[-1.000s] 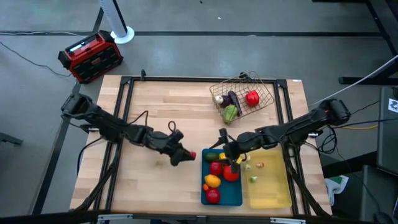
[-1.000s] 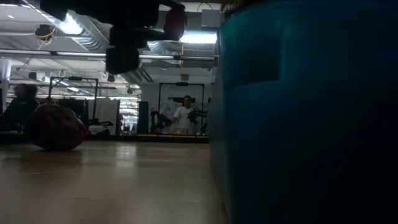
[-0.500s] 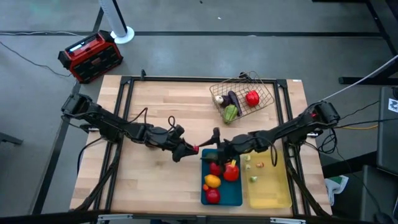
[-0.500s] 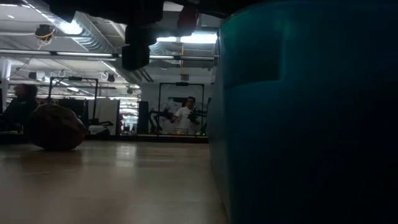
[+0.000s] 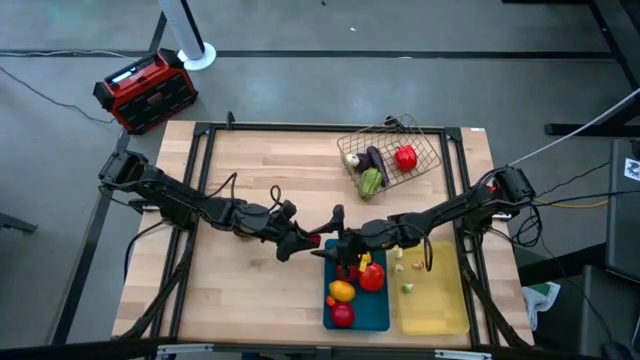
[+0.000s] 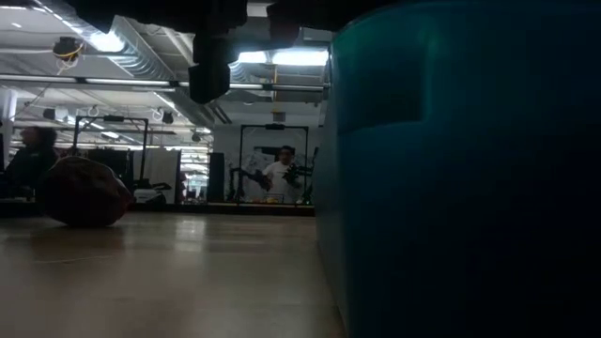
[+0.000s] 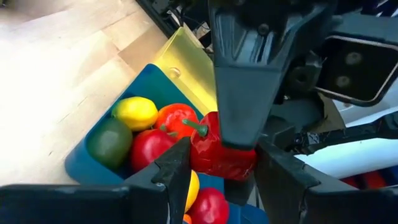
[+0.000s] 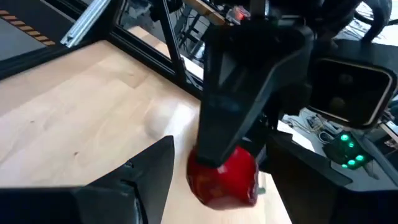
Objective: Sort produce into baskets
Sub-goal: Put the red chili pepper into the yellow bin
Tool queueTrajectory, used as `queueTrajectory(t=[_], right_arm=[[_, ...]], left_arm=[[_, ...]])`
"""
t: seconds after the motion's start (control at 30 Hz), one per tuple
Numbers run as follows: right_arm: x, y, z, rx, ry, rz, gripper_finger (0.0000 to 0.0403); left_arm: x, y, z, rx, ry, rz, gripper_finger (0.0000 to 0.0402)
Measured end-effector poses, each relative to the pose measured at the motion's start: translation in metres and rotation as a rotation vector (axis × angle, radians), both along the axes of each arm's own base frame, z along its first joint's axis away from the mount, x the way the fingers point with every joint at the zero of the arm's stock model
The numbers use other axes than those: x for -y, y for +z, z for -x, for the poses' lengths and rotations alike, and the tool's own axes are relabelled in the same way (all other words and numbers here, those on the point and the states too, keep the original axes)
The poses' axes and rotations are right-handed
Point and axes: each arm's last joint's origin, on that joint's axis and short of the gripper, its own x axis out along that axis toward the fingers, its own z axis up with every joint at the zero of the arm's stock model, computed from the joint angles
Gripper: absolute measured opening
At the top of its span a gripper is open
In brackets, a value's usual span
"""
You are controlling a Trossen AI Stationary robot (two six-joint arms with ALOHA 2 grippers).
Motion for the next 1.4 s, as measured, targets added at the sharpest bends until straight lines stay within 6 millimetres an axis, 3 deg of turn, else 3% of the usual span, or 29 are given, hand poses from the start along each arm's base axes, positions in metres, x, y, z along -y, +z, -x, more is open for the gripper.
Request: queueTrajectory(t=[0.17, 0.6, 0.97, 1.4], right_arm=[[0.001, -0.003, 0.001, -0.028, -0.018, 0.011, 0.0243], [0.001, -0.004, 0.001, -0.045, -0.017, 0.016, 0.0152], [0.001, -0.004, 0.002, -0.050, -0.020, -0.006, 0.0148], [0.009, 0.005, 0.026, -0.259, -0.082, -0.127, 0.0147]], left_arm=[[0.000, 0.000, 0.000, -0.003, -0.002, -0.007, 0.0153], [0.000, -0.001, 0.000, 0.002, -0.024, -0.077, 0.0159], [-0.002, -0.004, 0.001, -0.032, -0.029, -0.127, 0.0247], [-0.003, -0.008, 0.002, -0.052, -0.083, -0.296, 0.0257]])
